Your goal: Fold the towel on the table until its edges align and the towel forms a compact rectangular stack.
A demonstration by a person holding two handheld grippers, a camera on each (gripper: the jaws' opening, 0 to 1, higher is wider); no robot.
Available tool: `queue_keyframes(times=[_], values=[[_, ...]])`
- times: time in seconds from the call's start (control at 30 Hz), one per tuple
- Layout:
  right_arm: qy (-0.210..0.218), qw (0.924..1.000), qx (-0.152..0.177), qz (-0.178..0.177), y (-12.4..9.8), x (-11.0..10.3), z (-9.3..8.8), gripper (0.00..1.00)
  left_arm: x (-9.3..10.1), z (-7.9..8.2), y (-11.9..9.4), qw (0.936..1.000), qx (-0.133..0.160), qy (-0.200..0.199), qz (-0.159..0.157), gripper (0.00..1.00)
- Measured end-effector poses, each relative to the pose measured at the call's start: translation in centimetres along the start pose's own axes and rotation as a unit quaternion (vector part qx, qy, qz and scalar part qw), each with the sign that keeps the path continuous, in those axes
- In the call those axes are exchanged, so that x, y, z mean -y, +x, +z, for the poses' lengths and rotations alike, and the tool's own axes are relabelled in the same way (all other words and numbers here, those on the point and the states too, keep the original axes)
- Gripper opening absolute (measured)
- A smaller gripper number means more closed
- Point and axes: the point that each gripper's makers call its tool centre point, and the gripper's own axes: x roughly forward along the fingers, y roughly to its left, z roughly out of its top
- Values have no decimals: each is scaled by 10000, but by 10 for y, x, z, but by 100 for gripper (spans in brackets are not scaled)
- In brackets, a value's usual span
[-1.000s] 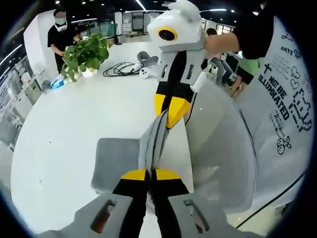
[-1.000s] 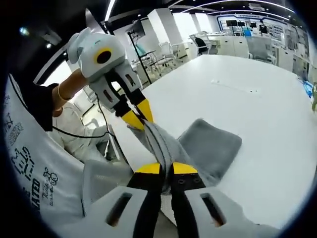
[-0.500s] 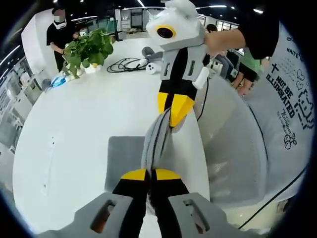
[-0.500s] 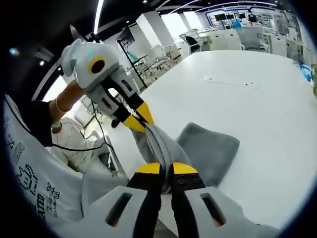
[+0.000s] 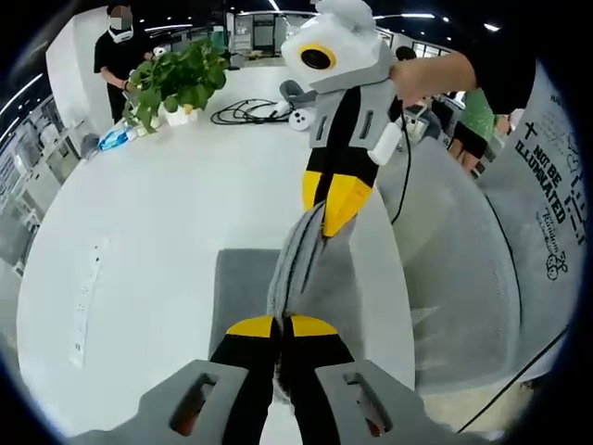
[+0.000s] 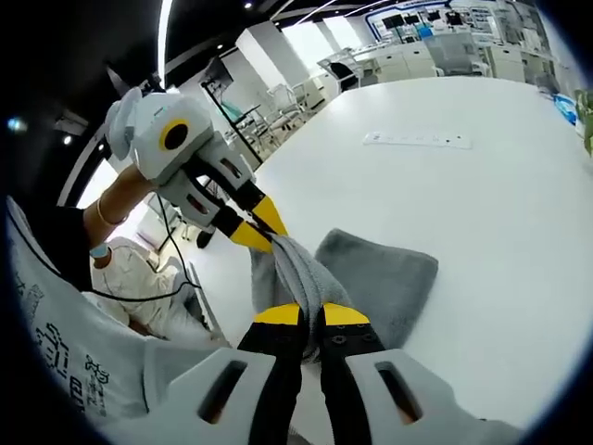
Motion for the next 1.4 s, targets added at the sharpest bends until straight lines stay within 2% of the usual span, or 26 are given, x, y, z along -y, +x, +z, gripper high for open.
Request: queue_keyframes(times=[0.1,0.2,0.57,0.83,1.1,1.4], values=[[141,9999,11,29,3,7,4,3,-7,-1,3,9999,67,-119,-7,4],[506,9986,38,152,9,12,6,3,-15,-7,9,9997,109,-227,15,4],[939,9950,69,346,34,33,5,4,-37,-28,33,9962,289,-817,52,4],[1146,9929,36,327,50,45,-6,5,-42,-44,57,9960,111,-882,-31,4],[1198,9922,255,235,57,59,-2,5,-54,-49,65,9950,193,-978,86,5],[1142,9895,881,2,61,75,5,12,-62,-56,77,9944,188,-990,323,7]])
